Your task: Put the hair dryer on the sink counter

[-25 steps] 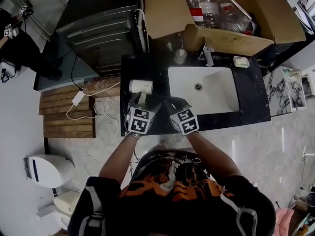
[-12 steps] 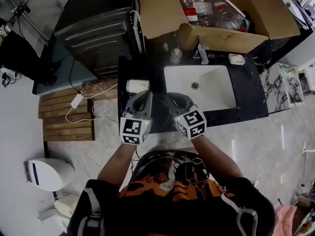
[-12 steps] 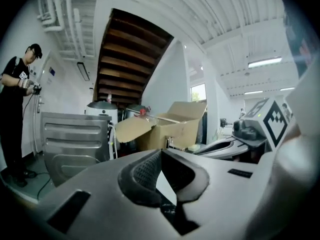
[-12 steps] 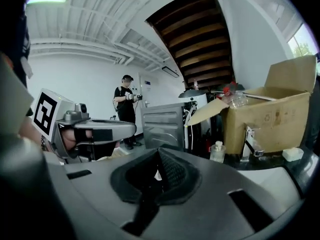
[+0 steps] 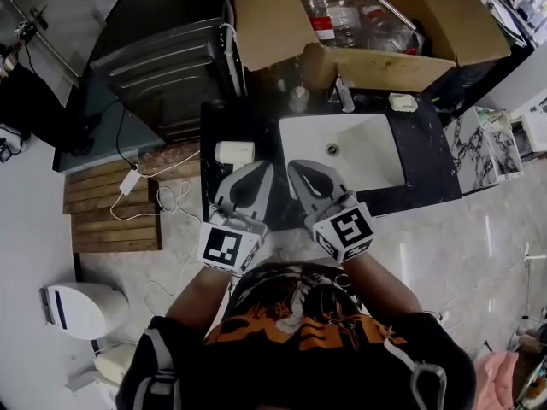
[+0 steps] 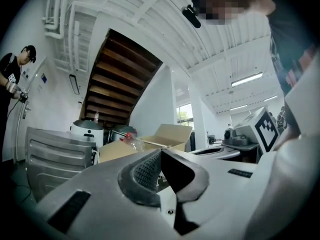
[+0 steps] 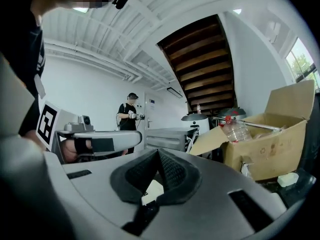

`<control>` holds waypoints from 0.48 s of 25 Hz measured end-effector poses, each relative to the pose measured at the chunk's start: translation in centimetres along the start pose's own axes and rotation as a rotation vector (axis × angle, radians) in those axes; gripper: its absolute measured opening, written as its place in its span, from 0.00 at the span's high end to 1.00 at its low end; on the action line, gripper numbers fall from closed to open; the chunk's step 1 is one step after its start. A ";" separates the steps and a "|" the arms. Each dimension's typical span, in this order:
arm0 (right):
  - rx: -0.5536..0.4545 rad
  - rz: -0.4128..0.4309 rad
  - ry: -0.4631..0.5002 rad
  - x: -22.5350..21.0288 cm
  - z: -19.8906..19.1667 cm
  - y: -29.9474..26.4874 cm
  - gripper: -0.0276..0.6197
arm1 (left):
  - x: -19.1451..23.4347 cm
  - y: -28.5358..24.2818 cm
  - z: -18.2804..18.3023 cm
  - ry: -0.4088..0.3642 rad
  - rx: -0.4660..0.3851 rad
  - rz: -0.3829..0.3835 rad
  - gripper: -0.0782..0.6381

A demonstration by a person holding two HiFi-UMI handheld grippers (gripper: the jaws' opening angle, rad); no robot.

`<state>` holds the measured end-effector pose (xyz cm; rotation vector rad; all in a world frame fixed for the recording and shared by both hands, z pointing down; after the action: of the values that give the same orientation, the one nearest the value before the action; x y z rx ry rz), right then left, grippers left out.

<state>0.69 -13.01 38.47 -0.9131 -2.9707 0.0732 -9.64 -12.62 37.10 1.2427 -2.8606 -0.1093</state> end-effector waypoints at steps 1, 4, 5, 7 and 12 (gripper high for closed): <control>-0.020 -0.002 0.006 0.1 0.6 0.3 0.94 | 0.0 0.2 0.3 -0.001 -0.006 0.002 0.86; -0.068 -0.009 0.029 0.2 2.3 1.2 0.94 | 0.0 0.8 1.0 -0.005 -0.013 0.014 0.86; -0.079 -0.010 0.038 0.2 2.7 1.4 0.94 | 0.0 1.1 1.4 -0.002 -0.017 0.016 0.86; -0.092 -0.013 0.057 0.3 3.3 1.8 0.94 | -0.1 1.4 2.2 -0.002 -0.028 0.017 0.86; -0.097 0.001 0.076 1.0 3.3 2.0 0.94 | -0.8 1.9 3.1 -0.010 -0.049 0.004 0.86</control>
<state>0.87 -10.89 35.11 -0.9062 -2.9254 -0.1040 -10.58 -10.57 34.16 1.2305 -2.8505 -0.1853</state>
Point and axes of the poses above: the fingertips, and each gripper's own axes: y backward along the fingers, x to its left, z out of its top, the point moved 5 cm from there along y, backward along the fingers, and after that the axes turned 6 degrees about -z, right-handed, at the moved point
